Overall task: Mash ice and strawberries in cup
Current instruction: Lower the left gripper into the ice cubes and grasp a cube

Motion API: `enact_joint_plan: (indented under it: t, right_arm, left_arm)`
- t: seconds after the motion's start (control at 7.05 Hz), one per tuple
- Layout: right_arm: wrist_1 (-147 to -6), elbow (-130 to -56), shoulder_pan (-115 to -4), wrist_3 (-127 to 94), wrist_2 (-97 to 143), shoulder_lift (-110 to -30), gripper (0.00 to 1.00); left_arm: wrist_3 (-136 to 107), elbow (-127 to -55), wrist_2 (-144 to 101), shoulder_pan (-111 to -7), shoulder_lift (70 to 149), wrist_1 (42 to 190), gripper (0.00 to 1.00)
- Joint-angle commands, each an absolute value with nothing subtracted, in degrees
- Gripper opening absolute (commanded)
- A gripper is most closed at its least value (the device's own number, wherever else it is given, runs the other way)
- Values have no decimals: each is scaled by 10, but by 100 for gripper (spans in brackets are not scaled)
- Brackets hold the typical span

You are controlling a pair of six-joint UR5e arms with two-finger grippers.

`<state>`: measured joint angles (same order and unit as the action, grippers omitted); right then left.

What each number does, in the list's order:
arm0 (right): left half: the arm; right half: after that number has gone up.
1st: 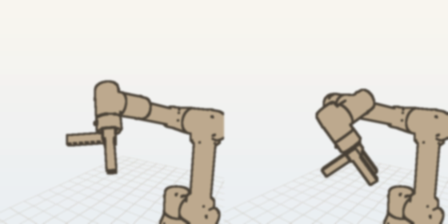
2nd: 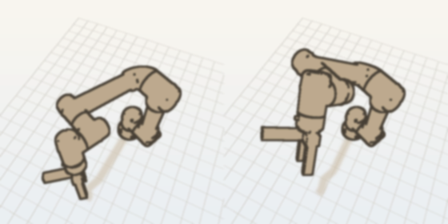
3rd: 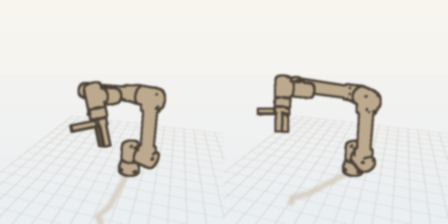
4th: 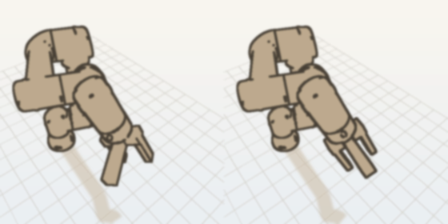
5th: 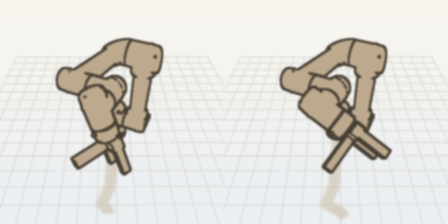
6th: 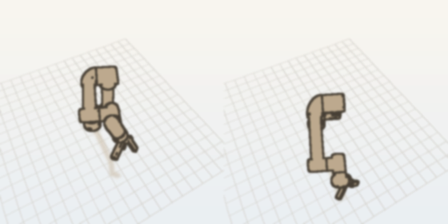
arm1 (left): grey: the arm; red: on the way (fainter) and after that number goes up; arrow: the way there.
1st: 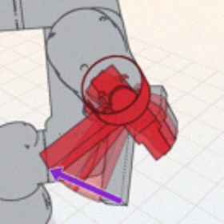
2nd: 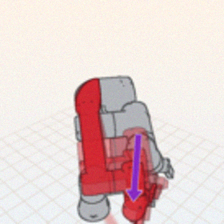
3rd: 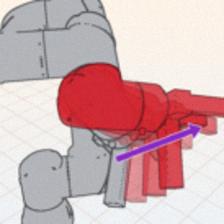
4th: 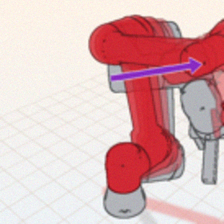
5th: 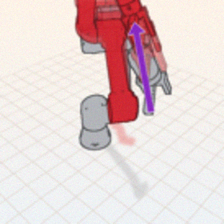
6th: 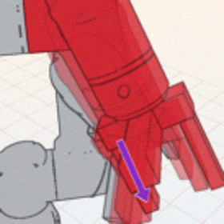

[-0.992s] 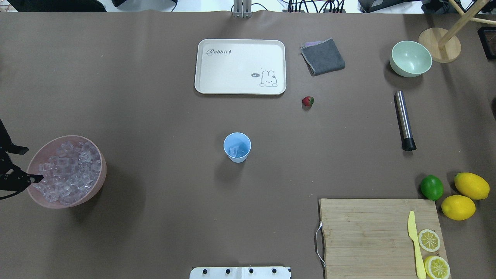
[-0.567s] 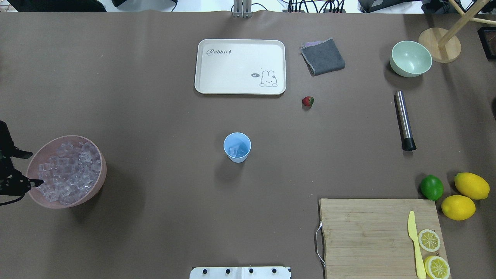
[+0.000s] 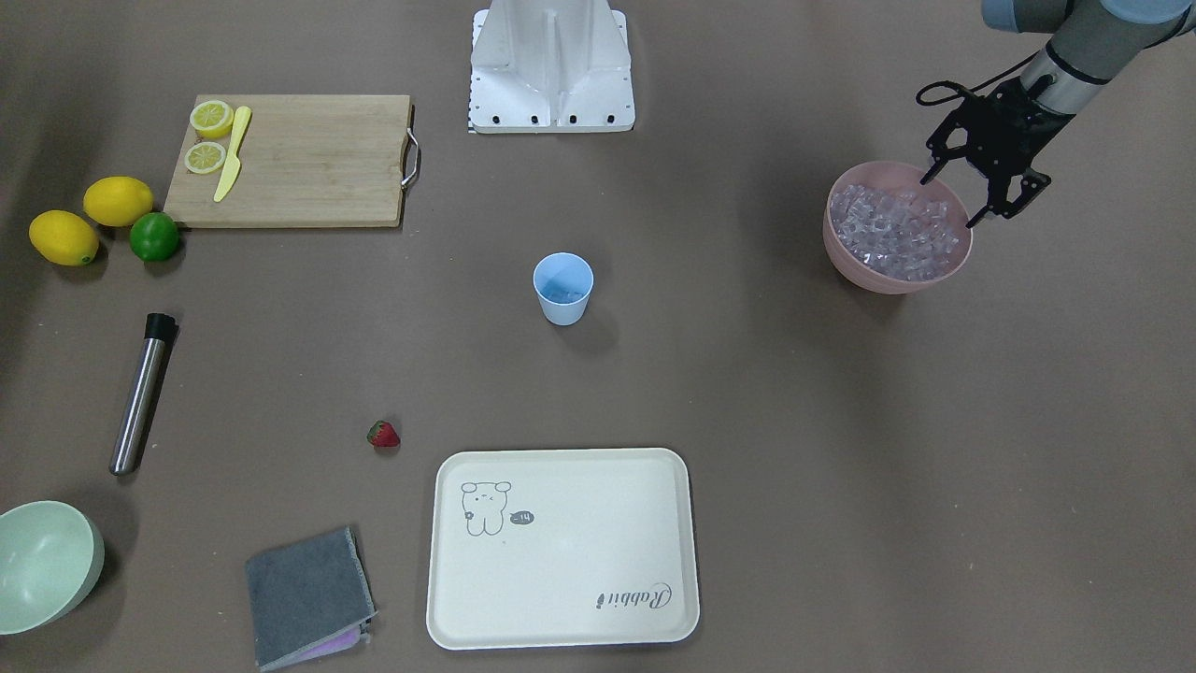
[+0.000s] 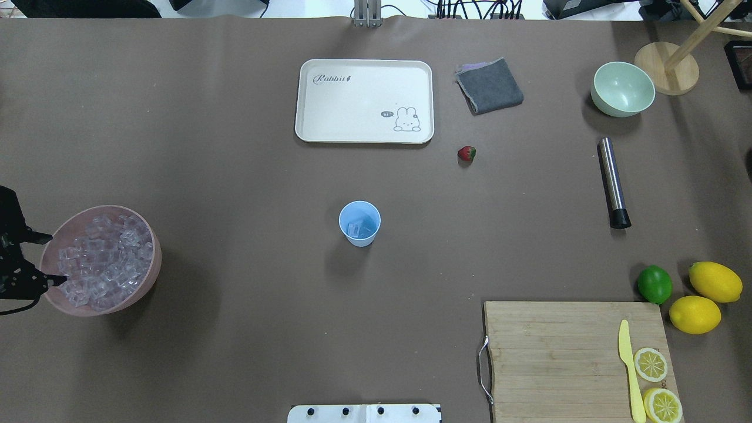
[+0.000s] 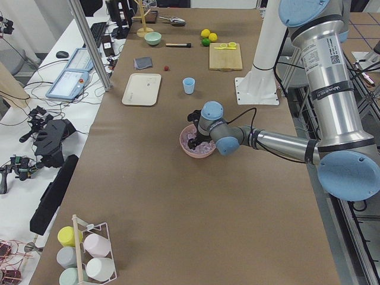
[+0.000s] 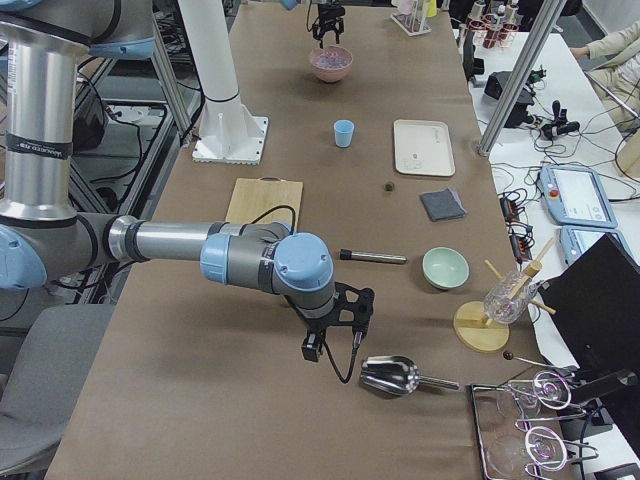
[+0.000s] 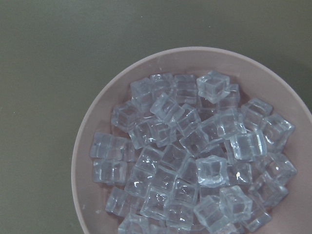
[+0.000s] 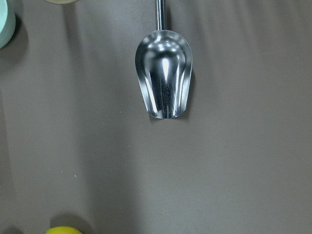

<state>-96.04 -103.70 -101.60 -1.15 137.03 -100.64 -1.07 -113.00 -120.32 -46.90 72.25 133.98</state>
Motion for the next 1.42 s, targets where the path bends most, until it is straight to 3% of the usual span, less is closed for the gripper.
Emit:
enact_joint_plan:
  t: [0.0,1.28]
  right_arm:
    - [-960,-1037,-1016,-13,1370,-1006,100]
    - [-961,-1041,-1017,-16,1370,-1008,100]
  left_arm:
    - [-11,-1120,-1203,-463,723,1339,82]
    - [-11,-1110,-1202,-448,720,1339,81]
